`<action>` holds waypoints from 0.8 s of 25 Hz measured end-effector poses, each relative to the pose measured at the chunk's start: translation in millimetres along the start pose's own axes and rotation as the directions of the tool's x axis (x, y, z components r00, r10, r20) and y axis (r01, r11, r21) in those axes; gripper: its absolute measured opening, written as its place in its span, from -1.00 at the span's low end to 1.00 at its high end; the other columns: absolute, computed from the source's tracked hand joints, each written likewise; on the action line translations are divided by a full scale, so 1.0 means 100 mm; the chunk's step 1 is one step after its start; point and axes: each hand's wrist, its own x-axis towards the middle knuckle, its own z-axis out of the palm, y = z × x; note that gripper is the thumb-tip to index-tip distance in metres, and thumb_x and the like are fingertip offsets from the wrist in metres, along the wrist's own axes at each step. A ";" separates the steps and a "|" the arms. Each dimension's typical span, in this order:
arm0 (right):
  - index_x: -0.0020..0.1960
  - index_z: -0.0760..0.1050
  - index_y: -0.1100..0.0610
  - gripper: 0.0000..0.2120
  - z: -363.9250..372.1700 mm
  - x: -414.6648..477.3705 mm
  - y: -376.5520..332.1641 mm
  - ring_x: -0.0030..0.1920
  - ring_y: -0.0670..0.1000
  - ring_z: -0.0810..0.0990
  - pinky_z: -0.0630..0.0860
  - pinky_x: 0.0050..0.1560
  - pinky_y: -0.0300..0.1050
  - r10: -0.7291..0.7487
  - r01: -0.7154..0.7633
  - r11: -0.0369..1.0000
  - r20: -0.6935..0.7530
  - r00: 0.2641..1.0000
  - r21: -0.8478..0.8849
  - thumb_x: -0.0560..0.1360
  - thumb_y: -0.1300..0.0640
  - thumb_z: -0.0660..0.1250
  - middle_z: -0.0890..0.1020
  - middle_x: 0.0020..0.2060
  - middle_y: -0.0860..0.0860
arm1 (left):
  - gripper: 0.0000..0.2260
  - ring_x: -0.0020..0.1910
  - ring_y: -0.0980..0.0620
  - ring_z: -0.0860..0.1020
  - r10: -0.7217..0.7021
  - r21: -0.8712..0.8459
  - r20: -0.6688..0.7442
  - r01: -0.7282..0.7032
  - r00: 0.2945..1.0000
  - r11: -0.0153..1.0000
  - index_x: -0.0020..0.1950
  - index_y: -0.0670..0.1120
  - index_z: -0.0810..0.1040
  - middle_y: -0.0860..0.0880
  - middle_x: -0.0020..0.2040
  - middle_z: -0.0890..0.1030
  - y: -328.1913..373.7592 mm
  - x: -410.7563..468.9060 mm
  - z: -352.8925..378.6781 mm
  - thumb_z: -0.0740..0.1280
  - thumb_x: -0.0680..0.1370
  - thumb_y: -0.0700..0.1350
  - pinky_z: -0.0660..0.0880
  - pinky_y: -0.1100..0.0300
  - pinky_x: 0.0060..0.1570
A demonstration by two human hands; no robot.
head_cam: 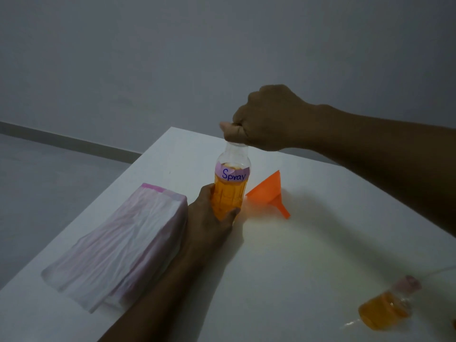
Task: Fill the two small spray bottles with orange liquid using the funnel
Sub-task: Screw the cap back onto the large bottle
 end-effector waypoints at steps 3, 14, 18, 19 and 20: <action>-0.14 0.42 0.09 -0.46 -0.08 -0.05 -0.16 -0.33 0.01 0.38 0.23 -0.25 -0.13 0.259 -0.280 0.954 0.172 0.950 0.108 0.62 -0.29 -0.09 0.43 -0.33 0.01 | -0.36 0.20 -0.07 0.54 -0.038 -0.018 0.037 0.038 0.999 0.999 0.37 0.06 0.29 -0.01 0.28 0.52 0.02 -0.01 0.01 0.42 0.39 0.24 0.54 -0.08 0.18; -0.08 0.54 0.21 -0.51 -0.28 -0.73 -0.07 -0.36 0.01 0.50 0.41 -0.31 -0.17 0.502 -0.620 0.465 0.389 0.772 0.632 0.59 -0.24 0.19 0.56 -0.32 0.07 | -0.16 0.43 -0.11 0.35 -0.143 0.077 0.154 0.132 0.978 0.988 0.52 0.03 0.09 0.00 0.50 0.29 0.23 -0.08 -0.18 0.43 0.37 0.23 0.37 0.02 0.33; -0.25 0.45 0.08 -0.71 -0.40 -1.56 -0.09 -0.37 -0.04 0.49 0.38 -0.33 -0.18 0.665 -0.626 0.292 0.317 0.676 0.723 0.51 -0.10 0.36 0.56 -0.35 -0.04 | -0.27 0.38 -0.08 0.39 -0.154 0.116 -0.014 0.155 0.988 0.981 0.48 -0.03 0.21 -0.06 0.46 0.34 0.29 -0.60 -0.17 0.46 0.42 0.12 0.37 0.07 0.29; -0.26 0.46 0.06 -0.73 -0.42 -1.75 -0.12 -0.35 -0.04 0.50 0.40 -0.31 -0.18 0.702 -0.622 0.234 0.313 0.640 0.747 0.50 -0.08 0.38 0.56 -0.34 -0.05 | -0.36 0.32 -0.06 0.43 -0.124 0.111 -0.025 0.126 0.992 0.986 0.43 -0.03 0.28 -0.07 0.40 0.40 0.30 -0.73 -0.14 0.47 0.44 0.06 0.41 0.10 0.22; -0.24 0.48 0.04 -0.76 -0.41 -1.94 -0.14 -0.33 -0.03 0.52 0.43 -0.29 -0.16 0.739 -0.615 0.167 0.314 0.596 0.771 0.50 -0.07 0.38 0.57 -0.33 -0.04 | -0.45 0.27 -0.04 0.45 -0.098 0.127 -0.001 0.097 0.995 0.987 0.38 -0.01 0.33 -0.06 0.36 0.43 0.30 -0.83 -0.08 0.46 0.46 0.01 0.43 0.12 0.17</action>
